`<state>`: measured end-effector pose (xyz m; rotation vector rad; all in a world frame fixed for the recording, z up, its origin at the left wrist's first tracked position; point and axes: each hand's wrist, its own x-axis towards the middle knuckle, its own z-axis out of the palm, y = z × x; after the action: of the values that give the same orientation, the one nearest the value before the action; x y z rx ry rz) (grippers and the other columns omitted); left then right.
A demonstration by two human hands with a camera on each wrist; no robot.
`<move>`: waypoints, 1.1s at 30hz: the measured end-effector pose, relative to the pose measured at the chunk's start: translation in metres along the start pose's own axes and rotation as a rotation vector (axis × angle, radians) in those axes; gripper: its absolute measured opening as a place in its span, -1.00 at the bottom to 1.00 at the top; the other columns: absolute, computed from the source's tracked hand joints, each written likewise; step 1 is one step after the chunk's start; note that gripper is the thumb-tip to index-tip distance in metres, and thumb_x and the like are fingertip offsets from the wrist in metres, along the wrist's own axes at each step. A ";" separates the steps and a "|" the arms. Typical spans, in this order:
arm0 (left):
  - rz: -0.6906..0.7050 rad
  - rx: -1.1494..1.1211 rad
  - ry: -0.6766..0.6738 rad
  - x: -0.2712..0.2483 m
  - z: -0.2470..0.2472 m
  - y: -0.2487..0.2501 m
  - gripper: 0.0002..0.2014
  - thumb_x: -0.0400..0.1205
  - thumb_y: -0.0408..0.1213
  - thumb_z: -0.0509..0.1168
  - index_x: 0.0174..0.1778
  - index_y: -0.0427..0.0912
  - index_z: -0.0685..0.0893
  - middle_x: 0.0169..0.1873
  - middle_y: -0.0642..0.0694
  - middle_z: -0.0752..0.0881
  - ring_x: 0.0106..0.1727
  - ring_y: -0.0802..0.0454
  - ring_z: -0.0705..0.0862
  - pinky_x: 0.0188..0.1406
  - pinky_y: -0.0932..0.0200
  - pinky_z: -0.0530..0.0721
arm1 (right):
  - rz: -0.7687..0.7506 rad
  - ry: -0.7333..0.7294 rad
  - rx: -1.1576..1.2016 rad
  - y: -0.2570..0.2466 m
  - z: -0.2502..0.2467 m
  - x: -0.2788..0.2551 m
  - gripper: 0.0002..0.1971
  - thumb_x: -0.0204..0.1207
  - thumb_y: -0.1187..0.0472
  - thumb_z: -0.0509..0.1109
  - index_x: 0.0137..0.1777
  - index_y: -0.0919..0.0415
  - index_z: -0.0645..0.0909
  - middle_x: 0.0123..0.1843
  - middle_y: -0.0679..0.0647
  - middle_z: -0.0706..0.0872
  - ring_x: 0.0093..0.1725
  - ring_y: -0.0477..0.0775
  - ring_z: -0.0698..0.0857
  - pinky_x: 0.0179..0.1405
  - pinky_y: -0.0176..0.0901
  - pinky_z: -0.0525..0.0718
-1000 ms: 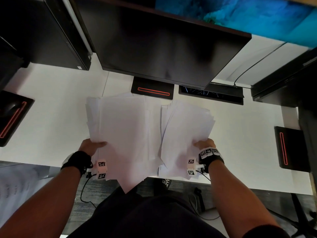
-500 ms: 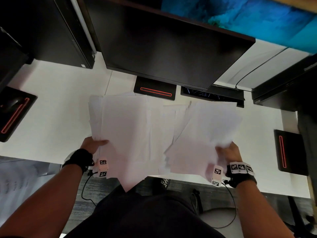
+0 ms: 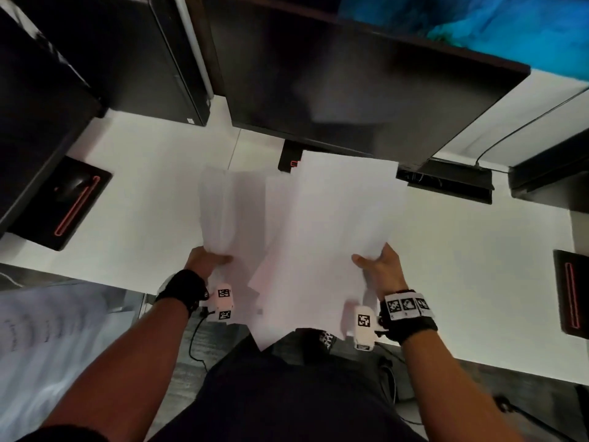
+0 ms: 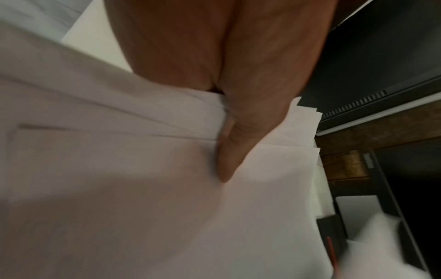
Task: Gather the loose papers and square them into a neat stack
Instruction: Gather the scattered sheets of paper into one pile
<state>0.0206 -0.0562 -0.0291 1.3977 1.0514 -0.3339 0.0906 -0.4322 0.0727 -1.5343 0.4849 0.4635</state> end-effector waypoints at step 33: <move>-0.014 0.032 0.068 0.021 0.005 -0.010 -0.50 0.31 -0.37 0.72 0.16 -0.34 0.79 0.05 -0.41 0.84 0.10 -0.40 0.83 0.23 -0.44 0.75 | 0.329 0.105 -0.648 0.034 0.077 0.067 -0.54 0.42 0.11 0.59 0.31 0.20 0.70 0.28 0.14 0.78 0.28 0.27 0.75 0.35 0.07 0.68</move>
<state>0.0259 -0.0546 -0.0524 1.4397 1.1160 -0.3166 0.1271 -0.3570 0.0052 -2.1173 0.7184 0.8564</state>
